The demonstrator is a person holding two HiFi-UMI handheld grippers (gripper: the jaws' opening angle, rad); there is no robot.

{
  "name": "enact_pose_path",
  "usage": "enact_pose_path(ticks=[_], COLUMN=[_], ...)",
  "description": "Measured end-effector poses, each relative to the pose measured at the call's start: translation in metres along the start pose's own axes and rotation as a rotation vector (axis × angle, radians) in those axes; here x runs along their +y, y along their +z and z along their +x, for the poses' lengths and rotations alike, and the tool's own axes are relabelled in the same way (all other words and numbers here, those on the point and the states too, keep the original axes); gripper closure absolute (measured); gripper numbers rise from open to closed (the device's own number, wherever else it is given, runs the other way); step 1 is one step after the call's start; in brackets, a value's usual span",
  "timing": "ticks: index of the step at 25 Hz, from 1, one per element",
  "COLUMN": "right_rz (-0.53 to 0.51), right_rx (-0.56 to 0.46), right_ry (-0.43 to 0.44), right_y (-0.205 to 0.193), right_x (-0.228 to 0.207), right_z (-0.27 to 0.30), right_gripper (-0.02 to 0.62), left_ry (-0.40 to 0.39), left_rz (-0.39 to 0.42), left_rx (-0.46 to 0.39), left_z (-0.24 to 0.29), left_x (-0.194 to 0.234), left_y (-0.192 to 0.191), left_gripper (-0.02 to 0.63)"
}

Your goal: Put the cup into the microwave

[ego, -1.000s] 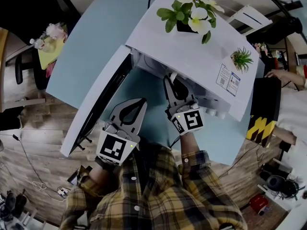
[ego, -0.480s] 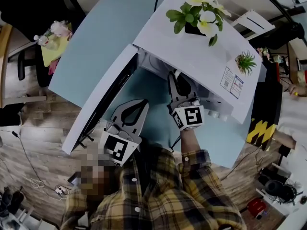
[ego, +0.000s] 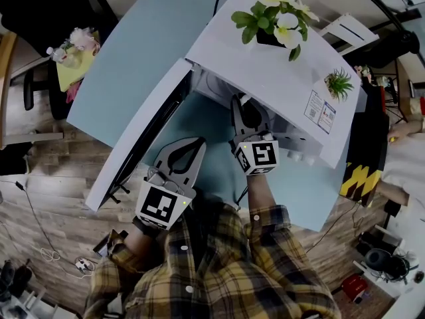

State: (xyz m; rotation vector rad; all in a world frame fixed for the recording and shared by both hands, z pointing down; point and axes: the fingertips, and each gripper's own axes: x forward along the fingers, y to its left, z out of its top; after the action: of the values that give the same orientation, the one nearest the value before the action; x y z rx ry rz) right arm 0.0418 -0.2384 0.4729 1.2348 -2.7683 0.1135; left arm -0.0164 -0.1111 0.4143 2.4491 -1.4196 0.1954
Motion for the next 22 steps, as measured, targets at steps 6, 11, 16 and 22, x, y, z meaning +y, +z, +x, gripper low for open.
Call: enact_pose_path(ticks=[6,11,16,22], right_rz=[0.0,0.013,0.055,0.069], right_rx=[0.03,0.053,0.063,0.077], right_ry=[-0.015,-0.022,-0.034,-0.052], right_y=[-0.006,-0.016,-0.023,-0.03], right_x=[0.001,0.003,0.003,0.003], right_z=[0.002,0.004,0.006,0.006], right_gripper=[0.541,0.541,0.541,0.539], left_ry=[0.0,-0.003,0.002,0.005], left_rz=[-0.001,0.002,-0.003,-0.009], left_rx=[0.0,-0.005,-0.004,-0.008], left_z=[-0.004,-0.005,-0.007,-0.009], left_x=[-0.001,-0.002,0.0,0.001], left_y=[-0.001,-0.002,-0.002,-0.003], left_gripper=[0.615,0.615,0.615,0.615])
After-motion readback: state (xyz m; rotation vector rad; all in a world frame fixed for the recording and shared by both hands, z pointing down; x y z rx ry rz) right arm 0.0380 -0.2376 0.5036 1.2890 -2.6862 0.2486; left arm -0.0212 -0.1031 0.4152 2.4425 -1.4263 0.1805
